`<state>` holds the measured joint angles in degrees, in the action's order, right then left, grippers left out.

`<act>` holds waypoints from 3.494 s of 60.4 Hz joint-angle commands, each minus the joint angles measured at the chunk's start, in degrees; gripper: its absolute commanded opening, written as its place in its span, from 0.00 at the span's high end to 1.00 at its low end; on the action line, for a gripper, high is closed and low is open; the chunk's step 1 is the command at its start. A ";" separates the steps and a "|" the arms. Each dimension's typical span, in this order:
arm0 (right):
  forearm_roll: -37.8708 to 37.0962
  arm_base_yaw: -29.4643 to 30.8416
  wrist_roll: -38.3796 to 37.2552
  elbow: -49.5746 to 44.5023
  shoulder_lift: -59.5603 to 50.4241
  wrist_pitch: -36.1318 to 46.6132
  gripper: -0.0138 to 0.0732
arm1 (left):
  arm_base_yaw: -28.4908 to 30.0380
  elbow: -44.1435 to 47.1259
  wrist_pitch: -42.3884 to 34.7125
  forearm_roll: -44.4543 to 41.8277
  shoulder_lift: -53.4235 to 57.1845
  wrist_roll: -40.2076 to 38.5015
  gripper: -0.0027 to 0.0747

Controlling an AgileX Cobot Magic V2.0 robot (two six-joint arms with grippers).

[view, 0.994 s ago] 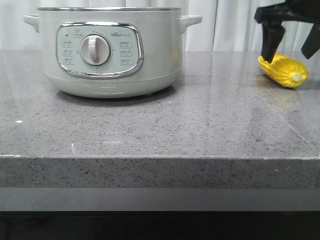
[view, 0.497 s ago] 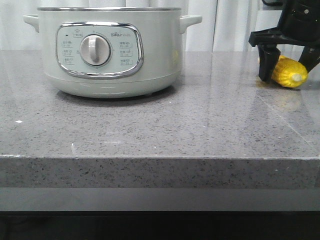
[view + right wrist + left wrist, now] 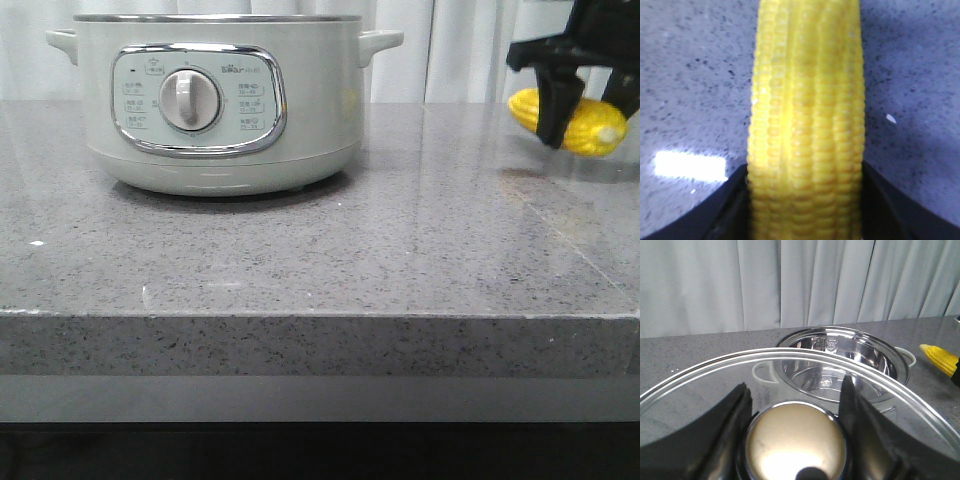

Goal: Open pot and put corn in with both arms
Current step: 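Lift the corn with the right gripper and carry it over the pot, then lower the corn into the pot and open the right gripper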

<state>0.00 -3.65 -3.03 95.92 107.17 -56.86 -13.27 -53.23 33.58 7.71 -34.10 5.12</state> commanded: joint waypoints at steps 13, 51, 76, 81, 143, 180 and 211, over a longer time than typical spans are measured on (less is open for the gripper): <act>2.50 -0.10 1.52 1.97 -12.90 -2.12 0.43 | 0.08 -2.13 -8.09 0.89 0.01 -0.08 0.72; 8.15 -16.39 9.11 1.97 -26.41 6.79 0.43 | 0.08 -2.13 -8.09 0.89 0.01 -0.08 0.72; 8.15 -27.66 9.60 14.44 -13.77 9.96 0.43 | 0.08 -2.13 -8.09 0.89 0.01 -0.08 0.72; 8.15 -28.21 9.60 17.88 -10.46 9.06 0.43 | 0.08 -2.13 -8.09 0.89 0.01 -0.08 0.72; 5.90 -28.67 9.75 26.80 4.68 4.38 0.30 | 0.08 -2.13 -8.09 0.89 0.01 -0.08 0.72; 6.03 -28.67 6.95 24.45 -3.43 4.92 0.21 | 0.08 -2.13 -8.09 0.89 0.01 -0.08 0.72; 6.94 -28.67 6.95 -11.50 -34.17 24.51 0.21 | 0.08 -2.13 -8.09 0.89 0.01 -0.08 0.72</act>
<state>6.63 -32.31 3.92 88.18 79.60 -39.66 -13.27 -53.23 33.58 7.71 -34.10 5.12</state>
